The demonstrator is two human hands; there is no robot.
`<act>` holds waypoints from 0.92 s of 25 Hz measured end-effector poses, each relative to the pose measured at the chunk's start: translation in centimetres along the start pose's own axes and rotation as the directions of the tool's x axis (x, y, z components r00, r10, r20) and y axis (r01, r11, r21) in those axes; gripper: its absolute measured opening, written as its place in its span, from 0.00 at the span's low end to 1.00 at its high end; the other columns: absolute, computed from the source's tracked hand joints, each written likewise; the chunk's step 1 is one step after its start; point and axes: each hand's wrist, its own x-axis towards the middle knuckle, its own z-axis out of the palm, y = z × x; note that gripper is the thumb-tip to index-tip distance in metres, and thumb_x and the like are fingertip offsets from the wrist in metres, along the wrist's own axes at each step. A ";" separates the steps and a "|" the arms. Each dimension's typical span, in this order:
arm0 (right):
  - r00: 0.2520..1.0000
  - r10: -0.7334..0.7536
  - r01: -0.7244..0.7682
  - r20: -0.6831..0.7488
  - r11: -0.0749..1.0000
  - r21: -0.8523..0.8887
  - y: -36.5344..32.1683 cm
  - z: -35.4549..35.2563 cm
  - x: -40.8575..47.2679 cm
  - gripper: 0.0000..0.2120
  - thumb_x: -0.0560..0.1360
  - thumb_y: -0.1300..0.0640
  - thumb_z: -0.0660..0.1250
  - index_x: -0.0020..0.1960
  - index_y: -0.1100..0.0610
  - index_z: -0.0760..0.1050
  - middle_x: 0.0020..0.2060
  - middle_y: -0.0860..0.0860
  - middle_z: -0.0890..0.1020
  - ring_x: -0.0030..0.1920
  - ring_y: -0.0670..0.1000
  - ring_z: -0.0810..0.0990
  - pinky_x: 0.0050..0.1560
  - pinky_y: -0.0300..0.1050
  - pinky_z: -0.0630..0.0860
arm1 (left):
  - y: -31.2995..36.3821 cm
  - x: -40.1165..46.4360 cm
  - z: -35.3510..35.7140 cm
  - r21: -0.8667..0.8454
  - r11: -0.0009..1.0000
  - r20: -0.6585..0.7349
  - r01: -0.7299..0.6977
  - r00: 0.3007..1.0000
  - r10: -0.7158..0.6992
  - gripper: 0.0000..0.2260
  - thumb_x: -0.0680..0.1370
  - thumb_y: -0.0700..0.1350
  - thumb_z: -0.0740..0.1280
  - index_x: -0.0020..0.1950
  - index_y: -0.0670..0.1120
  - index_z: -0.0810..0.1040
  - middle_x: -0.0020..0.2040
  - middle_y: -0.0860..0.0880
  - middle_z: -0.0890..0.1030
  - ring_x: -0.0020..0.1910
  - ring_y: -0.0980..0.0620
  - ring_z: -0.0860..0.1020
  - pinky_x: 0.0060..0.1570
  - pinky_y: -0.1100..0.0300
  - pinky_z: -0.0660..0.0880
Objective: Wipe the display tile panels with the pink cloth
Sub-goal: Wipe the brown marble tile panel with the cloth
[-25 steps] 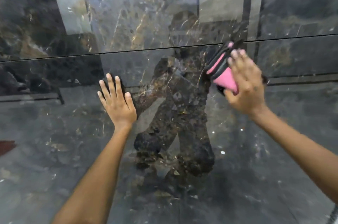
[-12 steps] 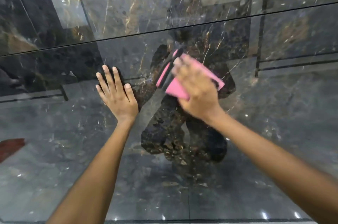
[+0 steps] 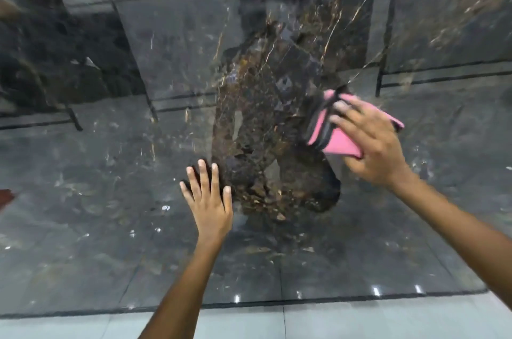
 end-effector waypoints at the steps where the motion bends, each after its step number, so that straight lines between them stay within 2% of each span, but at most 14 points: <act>1: 0.995 0.102 -0.102 -0.024 0.994 -0.023 -0.4 0.6 -2.6 0.25 0.73 0.60 0.60 0.71 0.59 0.70 0.71 0.58 0.70 0.72 0.61 0.66 0.68 0.61 0.66 | 0.2 -0.1 0.4 0.006 1.000 -0.022 0.002 1.000 -0.002 0.25 0.85 0.55 0.46 0.81 0.53 0.42 0.80 0.54 0.40 0.79 0.48 0.39 0.75 0.45 0.38; 3: 0.993 0.004 0.002 0.119 0.999 -0.052 -3.4 4.0 -9.9 0.33 0.72 0.59 0.61 0.77 0.53 0.60 0.74 0.52 0.65 0.72 0.59 0.65 0.62 0.60 0.73 | 0.1 -0.8 1.5 -0.011 1.000 -0.067 0.002 0.998 -0.003 0.25 0.85 0.54 0.45 0.81 0.52 0.42 0.80 0.53 0.40 0.79 0.47 0.39 0.75 0.44 0.37; 5: 0.814 -0.351 0.392 0.463 0.920 0.010 -6.1 6.4 -15.3 0.40 0.69 0.59 0.63 0.79 0.51 0.52 0.77 0.47 0.55 0.71 0.53 0.66 0.51 0.51 0.80 | -0.4 -1.5 2.5 -0.044 0.999 -0.117 -0.005 0.993 0.000 0.25 0.85 0.54 0.44 0.81 0.52 0.42 0.81 0.53 0.41 0.79 0.47 0.40 0.75 0.44 0.38; 6: 0.707 -0.441 0.494 0.553 0.867 0.059 -6.1 6.8 -15.5 0.40 0.69 0.59 0.64 0.78 0.52 0.53 0.78 0.47 0.51 0.70 0.50 0.66 0.50 0.47 0.80 | -0.5 -1.3 2.8 -0.049 0.999 -0.137 -0.013 0.991 0.006 0.25 0.85 0.55 0.44 0.81 0.52 0.43 0.81 0.53 0.41 0.79 0.47 0.40 0.75 0.44 0.38; 7: 0.704 -0.492 0.537 0.513 0.840 0.069 -5.7 7.0 -14.2 0.36 0.70 0.59 0.63 0.77 0.53 0.58 0.78 0.48 0.51 0.71 0.50 0.65 0.53 0.46 0.79 | -0.5 -1.0 3.1 -0.052 0.999 -0.145 -0.014 0.989 0.007 0.25 0.85 0.55 0.43 0.81 0.52 0.43 0.81 0.53 0.42 0.79 0.47 0.41 0.75 0.44 0.38; 10: 0.962 -0.259 0.264 0.086 0.963 -0.050 -5.7 6.0 -5.9 0.22 0.73 0.58 0.64 0.67 0.59 0.75 0.72 0.52 0.68 0.74 0.53 0.63 0.71 0.51 0.62 | -0.2 -0.5 3.4 -0.060 0.997 -0.179 -0.041 0.983 0.030 0.25 0.85 0.54 0.43 0.81 0.52 0.43 0.81 0.53 0.42 0.79 0.48 0.41 0.76 0.44 0.39; 12: 0.992 -0.039 0.038 -0.124 0.999 -0.008 -7.1 7.4 -2.8 0.20 0.74 0.59 0.66 0.63 0.66 0.77 0.67 0.57 0.73 0.72 0.55 0.66 0.70 0.53 0.65 | -0.4 -0.9 3.6 -0.080 0.996 -0.183 -0.047 0.983 0.032 0.24 0.85 0.54 0.43 0.81 0.52 0.44 0.81 0.53 0.43 0.79 0.48 0.41 0.76 0.44 0.39; 13: 0.991 -0.010 0.011 -0.134 1.000 0.009 -8.7 8.9 -3.2 0.19 0.75 0.61 0.64 0.64 0.66 0.76 0.66 0.57 0.75 0.70 0.56 0.69 0.66 0.52 0.70 | -0.6 -0.9 3.6 -0.087 0.995 -0.175 -0.053 0.984 0.037 0.24 0.85 0.54 0.43 0.81 0.52 0.44 0.81 0.54 0.43 0.79 0.48 0.41 0.76 0.44 0.39; 15: 0.980 -0.177 0.178 0.086 0.984 -0.010 -12.4 12.8 -7.4 0.20 0.76 0.63 0.62 0.67 0.62 0.74 0.65 0.55 0.76 0.64 0.53 0.73 0.58 0.48 0.74 | -0.8 -0.9 3.3 -0.108 0.992 -0.152 -0.059 0.988 0.042 0.24 0.84 0.54 0.44 0.81 0.53 0.44 0.80 0.54 0.42 0.79 0.49 0.41 0.76 0.45 0.38; 16: 0.894 -0.353 0.365 0.277 0.931 0.009 -13.7 14.4 -10.6 0.22 0.74 0.63 0.65 0.69 0.59 0.74 0.66 0.53 0.76 0.65 0.50 0.72 0.63 0.46 0.71 | -0.9 -1.0 3.2 -0.112 0.992 -0.136 -0.057 0.990 0.042 0.25 0.84 0.54 0.44 0.81 0.53 0.43 0.80 0.55 0.42 0.79 0.49 0.40 0.76 0.46 0.38; 18: 0.605 -0.552 0.630 0.574 0.772 0.079 -14.6 14.7 -14.5 0.30 0.68 0.60 0.74 0.69 0.55 0.73 0.69 0.48 0.73 0.70 0.47 0.69 0.77 0.49 0.48 | -0.9 -2.1 2.9 -0.118 0.992 -0.092 -0.042 0.995 0.031 0.25 0.84 0.54 0.46 0.81 0.53 0.42 0.80 0.55 0.41 0.79 0.49 0.40 0.76 0.47 0.37; 19: 0.580 -0.579 0.648 0.573 0.754 0.107 -13.6 14.1 -14.7 0.33 0.65 0.60 0.77 0.69 0.54 0.73 0.69 0.47 0.73 0.70 0.47 0.69 0.77 0.49 0.44 | -0.9 -3.2 2.9 -0.123 0.992 -0.059 -0.033 0.998 0.026 0.26 0.84 0.54 0.47 0.81 0.53 0.42 0.80 0.54 0.40 0.79 0.49 0.40 0.76 0.47 0.37; 21: 0.748 -0.512 0.525 0.422 0.846 0.095 -11.2 12.4 -13.0 0.36 0.64 0.64 0.75 0.71 0.55 0.70 0.71 0.49 0.71 0.71 0.49 0.68 0.75 0.48 0.56 | -1.2 -6.7 3.2 -0.114 0.993 0.020 -0.039 0.999 0.041 0.26 0.85 0.54 0.48 0.81 0.51 0.42 0.81 0.53 0.40 0.79 0.48 0.40 0.77 0.47 0.39; 23: 0.954 -0.249 0.248 0.170 0.968 0.026 -8.5 9.9 -10.6 0.30 0.69 0.62 0.70 0.70 0.57 0.67 0.71 0.52 0.68 0.74 0.52 0.64 0.71 0.51 0.65 | -1.5 -10.5 3.9 -0.076 0.996 0.077 -0.052 0.995 0.057 0.26 0.85 0.54 0.48 0.81 0.50 0.43 0.81 0.51 0.41 0.79 0.46 0.41 0.77 0.46 0.41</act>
